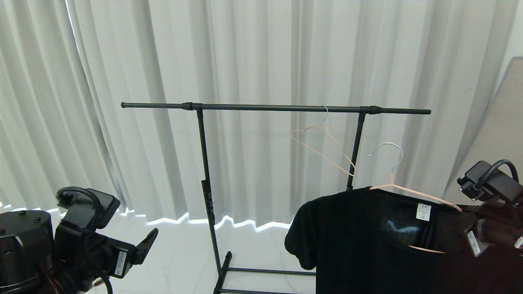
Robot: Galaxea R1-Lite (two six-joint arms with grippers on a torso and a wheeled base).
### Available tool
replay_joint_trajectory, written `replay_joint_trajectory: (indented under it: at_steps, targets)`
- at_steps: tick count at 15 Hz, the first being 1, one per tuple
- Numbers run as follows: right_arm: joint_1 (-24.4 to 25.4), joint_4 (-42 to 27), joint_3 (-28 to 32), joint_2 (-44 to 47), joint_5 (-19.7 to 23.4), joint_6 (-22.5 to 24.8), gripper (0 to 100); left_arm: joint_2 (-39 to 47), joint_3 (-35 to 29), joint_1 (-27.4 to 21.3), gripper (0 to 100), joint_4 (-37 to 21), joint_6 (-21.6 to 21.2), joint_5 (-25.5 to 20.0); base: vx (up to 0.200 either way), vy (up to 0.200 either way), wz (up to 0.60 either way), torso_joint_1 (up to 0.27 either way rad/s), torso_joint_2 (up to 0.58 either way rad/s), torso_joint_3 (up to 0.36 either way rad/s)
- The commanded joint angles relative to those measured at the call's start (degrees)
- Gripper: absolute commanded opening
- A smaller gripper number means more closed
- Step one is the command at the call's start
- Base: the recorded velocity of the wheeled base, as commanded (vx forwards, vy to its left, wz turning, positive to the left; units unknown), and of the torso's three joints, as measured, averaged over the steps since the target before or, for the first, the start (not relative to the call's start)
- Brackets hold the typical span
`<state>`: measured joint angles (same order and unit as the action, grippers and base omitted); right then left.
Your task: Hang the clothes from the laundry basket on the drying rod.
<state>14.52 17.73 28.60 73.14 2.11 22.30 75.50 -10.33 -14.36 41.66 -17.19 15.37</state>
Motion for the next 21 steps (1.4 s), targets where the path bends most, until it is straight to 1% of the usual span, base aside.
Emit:
replay_joint_trajectory:
  at_steps: [1, 3, 5, 7, 8, 9, 10, 19, 20, 21]
  targets:
    - [0.07, 0.03, -0.03, 0.68, -0.88, -0.06, 0, -0.61, -0.05, 0.03, 100, 0.00, -0.04, 0.10, 0.000, 0.000, 0.00, 0.000, 0.00, 0.000]
    - [-0.02, 0.03, -0.12, 0.68, -1.32, -0.24, 0, -0.79, 0.13, 0.39, 100, 0.00, -0.04, 1.06, 0.000, 0.000, 0.00, 0.000, 0.00, 0.000]
    - [-0.02, 0.20, -0.03, 0.42, -1.85, -1.64, 0, -1.58, -0.13, 0.30, 100, 0.18, -0.13, 1.33, 0.000, 0.000, 0.00, 0.000, 0.00, 0.000]
    - [-0.02, 0.20, -0.03, 0.25, -4.83, -2.96, 0, -1.67, -0.05, 0.39, 100, 1.15, -0.13, 1.77, 0.000, 0.000, 0.00, 0.000, 0.00, 0.000]
    - [-0.02, 0.20, -0.12, 0.25, -5.45, -3.58, 0, -1.58, -0.13, 0.39, 100, 1.15, -0.13, 3.08, 0.000, 0.000, 0.00, 0.000, 0.00, 0.000]
    - [-0.02, 0.20, -0.12, 0.16, -5.45, -3.66, 0, -1.58, -0.13, 0.39, 100, 1.15, -0.04, 4.49, 0.000, 0.200, 0.00, 0.002, 0.00, 0.002]
    - [0.07, 0.20, -0.12, 0.16, -5.45, -3.66, 0, -1.76, -0.13, 0.39, 100, 1.15, -0.04, 4.75, 0.000, 0.200, 0.00, -0.002, 0.00, 0.007]
    - [0.07, 0.20, -0.74, -1.78, -5.98, -3.66, 0, -2.20, -0.05, 0.39, 100, 1.24, -0.04, 4.84, 0.000, 0.200, 0.00, 0.001, 0.00, 0.002]
    - [-0.02, 0.20, -0.56, -1.60, -6.24, -3.75, 0, -2.28, 0.31, 0.12, 100, 1.24, -0.13, 4.84, 0.000, 0.200, 0.00, 0.002, 0.00, 0.002]
    - [-0.02, 0.20, -0.39, -1.25, -7.47, -3.75, 0, -2.64, 0.39, -0.05, 100, 1.24, -0.21, 4.84, 0.000, 0.000, 0.00, 0.000, 0.00, 0.000]
